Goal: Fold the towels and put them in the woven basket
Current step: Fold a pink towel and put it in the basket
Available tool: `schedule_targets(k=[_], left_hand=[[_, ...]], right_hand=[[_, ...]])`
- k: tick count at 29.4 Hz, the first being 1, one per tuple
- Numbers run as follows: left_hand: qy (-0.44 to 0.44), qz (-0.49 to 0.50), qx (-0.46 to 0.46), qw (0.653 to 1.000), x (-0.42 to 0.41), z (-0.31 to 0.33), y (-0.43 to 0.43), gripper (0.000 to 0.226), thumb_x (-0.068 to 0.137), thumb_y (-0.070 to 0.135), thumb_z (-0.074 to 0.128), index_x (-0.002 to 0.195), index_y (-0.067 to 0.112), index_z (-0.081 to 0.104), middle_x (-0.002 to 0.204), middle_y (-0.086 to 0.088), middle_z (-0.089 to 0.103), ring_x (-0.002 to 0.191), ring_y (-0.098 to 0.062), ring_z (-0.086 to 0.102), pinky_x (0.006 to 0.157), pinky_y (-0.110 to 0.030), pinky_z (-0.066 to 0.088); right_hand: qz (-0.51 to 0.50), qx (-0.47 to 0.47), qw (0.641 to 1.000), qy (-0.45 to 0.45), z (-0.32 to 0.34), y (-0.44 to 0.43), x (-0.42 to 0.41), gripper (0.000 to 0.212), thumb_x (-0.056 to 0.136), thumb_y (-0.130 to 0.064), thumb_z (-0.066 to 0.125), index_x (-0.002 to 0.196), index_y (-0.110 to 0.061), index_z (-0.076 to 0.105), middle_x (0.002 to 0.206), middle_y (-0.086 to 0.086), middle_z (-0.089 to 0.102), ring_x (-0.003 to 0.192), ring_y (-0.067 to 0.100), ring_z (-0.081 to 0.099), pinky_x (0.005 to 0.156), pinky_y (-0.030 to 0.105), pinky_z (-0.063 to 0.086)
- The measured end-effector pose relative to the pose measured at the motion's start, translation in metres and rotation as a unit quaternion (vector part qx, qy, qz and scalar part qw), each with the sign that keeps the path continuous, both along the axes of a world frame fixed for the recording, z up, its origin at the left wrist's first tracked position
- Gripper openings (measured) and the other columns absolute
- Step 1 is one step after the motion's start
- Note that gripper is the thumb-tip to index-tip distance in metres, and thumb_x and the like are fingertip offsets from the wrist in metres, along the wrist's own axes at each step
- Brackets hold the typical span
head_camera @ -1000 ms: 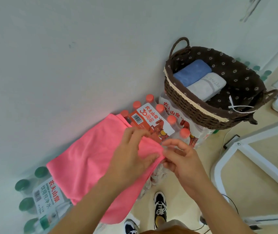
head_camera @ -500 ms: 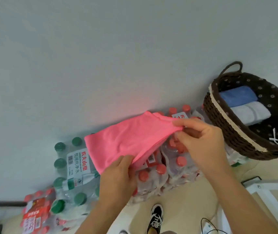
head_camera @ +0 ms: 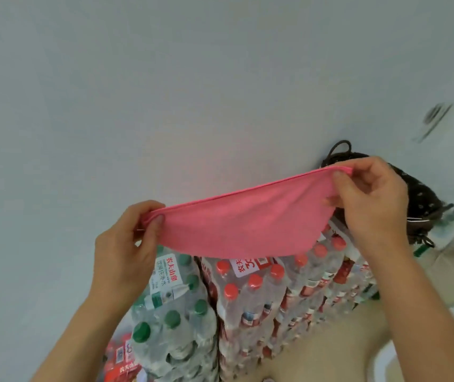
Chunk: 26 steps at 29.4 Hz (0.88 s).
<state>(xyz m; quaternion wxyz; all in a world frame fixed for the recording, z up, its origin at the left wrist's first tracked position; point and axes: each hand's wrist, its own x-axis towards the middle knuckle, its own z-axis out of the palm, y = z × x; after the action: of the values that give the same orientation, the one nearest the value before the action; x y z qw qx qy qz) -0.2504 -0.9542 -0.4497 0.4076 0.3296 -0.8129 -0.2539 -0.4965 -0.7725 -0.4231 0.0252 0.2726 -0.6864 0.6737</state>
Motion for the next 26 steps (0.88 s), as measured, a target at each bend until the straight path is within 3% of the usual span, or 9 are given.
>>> schedule_targets(k=[2, 5, 10, 15, 20, 26], left_hand=[[0.054, -0.025, 0.028, 0.998, 0.008, 0.015, -0.002, 0.03, 0.092, 0.014, 0.059, 0.092, 0.043, 0.062, 0.086, 0.038, 0.064, 0.081, 0.012, 0.061, 0.076, -0.005, 0.046], [0.111, -0.084, 0.07, 0.988, 0.015, 0.039, -0.004, 0.03, 0.093, 0.017, 0.058, 0.088, 0.045, 0.069, 0.09, 0.023, 0.07, 0.086, 0.0, 0.065, 0.08, -0.019, 0.053], [0.187, -0.147, 0.14, 0.961, 0.013, 0.066, -0.004, 0.024, 0.085, 0.011, 0.066, 0.076, 0.031, 0.076, 0.075, 0.012, 0.073, 0.066, -0.002, 0.065, 0.062, -0.013, 0.053], [0.053, -0.13, 0.178, 0.974, -0.019, 0.031, -0.032, 0.021, 0.087, 0.016, 0.066, 0.075, 0.031, 0.075, 0.056, 0.01, 0.064, 0.047, -0.002, 0.051, 0.051, -0.016, 0.046], [-0.049, -0.038, 0.236, 0.97, -0.069, -0.043, -0.066, 0.02, 0.092, 0.022, 0.061, 0.075, 0.019, 0.07, 0.045, 0.017, 0.056, 0.046, -0.002, 0.047, 0.051, -0.024, 0.036], [-0.119, 0.054, 0.264, 0.956, -0.111, -0.112, -0.1, 0.023, 0.095, 0.029, 0.056, 0.081, 0.014, 0.066, 0.06, -0.001, 0.059, 0.056, -0.022, 0.052, 0.058, -0.031, 0.043]], right_hand=[[-0.018, -0.031, 0.999, 0.012, 0.014, 0.01, 0.011, 0.013, 0.089, -0.005, 0.063, 0.087, -0.018, 0.064, 0.086, 0.003, 0.067, 0.07, 0.008, 0.063, 0.055, 0.019, 0.053], [-0.037, -0.053, 0.998, 0.02, 0.032, 0.025, 0.022, 0.02, 0.087, -0.005, 0.066, 0.081, -0.023, 0.064, 0.081, 0.002, 0.067, 0.064, 0.014, 0.061, 0.051, 0.021, 0.053], [-0.054, -0.035, 0.997, 0.046, 0.059, 0.048, 0.019, 0.018, 0.084, -0.007, 0.07, 0.078, -0.024, 0.066, 0.072, -0.001, 0.065, 0.05, 0.009, 0.057, 0.046, 0.019, 0.05], [-0.045, 0.097, 0.994, 0.01, 0.025, 0.03, -0.026, 0.004, 0.084, -0.011, 0.071, 0.084, -0.015, 0.07, 0.07, 0.002, 0.065, 0.045, 0.006, 0.057, 0.043, 0.02, 0.049], [-0.007, 0.238, 0.971, -0.027, -0.06, -0.017, -0.079, 0.011, 0.082, -0.018, 0.074, 0.09, -0.012, 0.074, 0.077, 0.001, 0.07, 0.066, 0.017, 0.065, 0.067, 0.045, 0.059], [0.024, 0.287, 0.953, -0.095, -0.127, -0.074, -0.128, 0.011, 0.082, -0.019, 0.072, 0.075, -0.019, 0.065, 0.079, 0.002, 0.066, 0.071, 0.023, 0.065, 0.059, 0.048, 0.059]])
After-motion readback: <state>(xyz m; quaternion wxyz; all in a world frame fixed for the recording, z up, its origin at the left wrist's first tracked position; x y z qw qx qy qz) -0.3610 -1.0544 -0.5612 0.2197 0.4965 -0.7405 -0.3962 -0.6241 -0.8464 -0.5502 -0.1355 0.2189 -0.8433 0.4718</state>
